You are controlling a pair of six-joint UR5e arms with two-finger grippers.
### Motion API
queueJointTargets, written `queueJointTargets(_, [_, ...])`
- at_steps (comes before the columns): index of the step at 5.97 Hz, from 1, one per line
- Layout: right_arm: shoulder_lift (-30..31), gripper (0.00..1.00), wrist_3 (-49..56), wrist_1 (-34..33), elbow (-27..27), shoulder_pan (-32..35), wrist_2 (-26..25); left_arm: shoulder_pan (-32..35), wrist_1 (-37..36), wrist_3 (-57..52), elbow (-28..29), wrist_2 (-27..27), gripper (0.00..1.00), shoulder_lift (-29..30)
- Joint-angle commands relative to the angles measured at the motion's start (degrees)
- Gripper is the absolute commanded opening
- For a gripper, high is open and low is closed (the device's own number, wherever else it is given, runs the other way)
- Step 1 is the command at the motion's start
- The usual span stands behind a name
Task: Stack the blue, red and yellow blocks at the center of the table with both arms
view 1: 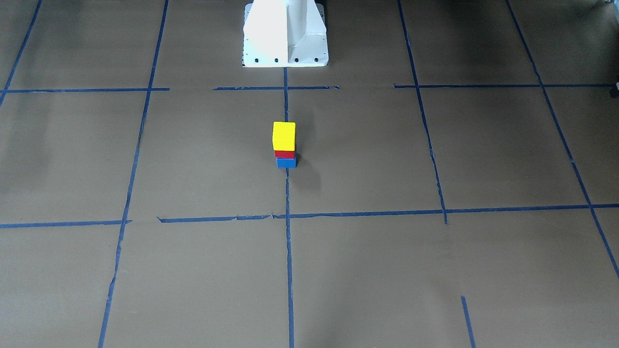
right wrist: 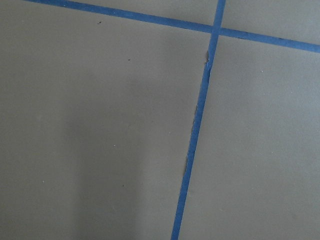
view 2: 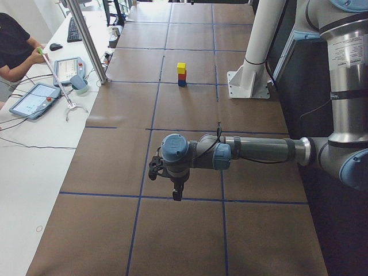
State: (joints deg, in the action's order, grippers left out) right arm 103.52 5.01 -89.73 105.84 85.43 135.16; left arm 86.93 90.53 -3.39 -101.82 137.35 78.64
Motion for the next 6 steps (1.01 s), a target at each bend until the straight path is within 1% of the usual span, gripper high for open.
queueJointTargets(1, [1.76,1.0,0.0,0.0,1.03,1.66,0.89,-0.01,0.0,-0.03,0.04,-0.41,1.0,-0.24])
queueJointTargets(2, [2.12,1.0,0.0,0.0,1.3,1.67,0.98,0.08,-0.17,-0.03,-1.87,-0.33,1.0,-0.93])
queueJointTargets(3, [2.56,1.0,-0.35,0.0,1.39,1.93,1.06,-0.09,-0.09,-0.03,0.02,-0.15,1.0,-0.33])
queueJointTargets(6, [2.65,1.0,-0.62,0.0,1.74,1.93,1.76,-0.09,-0.09,-0.03,-0.74,-0.07,1.0,-0.24])
